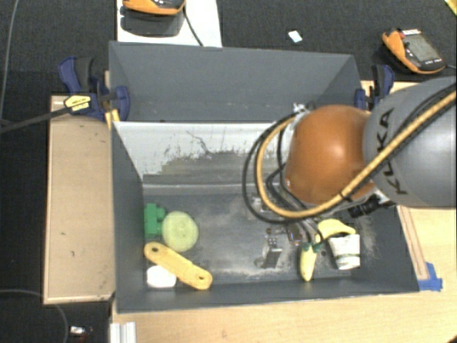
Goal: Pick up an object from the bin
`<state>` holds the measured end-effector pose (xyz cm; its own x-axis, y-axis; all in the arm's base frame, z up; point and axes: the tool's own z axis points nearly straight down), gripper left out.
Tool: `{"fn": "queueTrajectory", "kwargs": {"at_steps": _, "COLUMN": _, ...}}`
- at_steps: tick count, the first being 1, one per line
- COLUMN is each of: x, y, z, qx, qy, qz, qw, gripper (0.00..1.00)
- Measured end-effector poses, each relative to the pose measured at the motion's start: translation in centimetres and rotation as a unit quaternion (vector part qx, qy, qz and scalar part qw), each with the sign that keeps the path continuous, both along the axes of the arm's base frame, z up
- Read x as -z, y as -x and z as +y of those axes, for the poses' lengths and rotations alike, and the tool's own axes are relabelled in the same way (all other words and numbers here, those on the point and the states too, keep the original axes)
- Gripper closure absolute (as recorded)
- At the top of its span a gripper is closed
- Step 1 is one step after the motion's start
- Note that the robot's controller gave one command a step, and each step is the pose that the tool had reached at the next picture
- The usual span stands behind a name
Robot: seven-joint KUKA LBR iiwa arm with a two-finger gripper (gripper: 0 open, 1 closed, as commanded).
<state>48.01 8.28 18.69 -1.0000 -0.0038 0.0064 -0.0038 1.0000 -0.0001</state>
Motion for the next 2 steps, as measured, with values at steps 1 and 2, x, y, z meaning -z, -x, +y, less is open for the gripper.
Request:
{"fn": "queueTrajectory", "kwargs": {"at_steps": 1, "x": -0.4, "y": -0.2, "z": 0.0, "qx": 0.002, "qy": 0.000, "qz": -0.0042, "qw": 1.0000, "gripper": 0.00}}
{"fn": "queueTrajectory", "kwargs": {"at_steps": 2, "x": 3.4, "y": -0.7, "z": 4.8, "qx": -0.081, "qy": -0.001, "qz": -0.0044, "qw": 0.9967, "gripper": 0.00}}
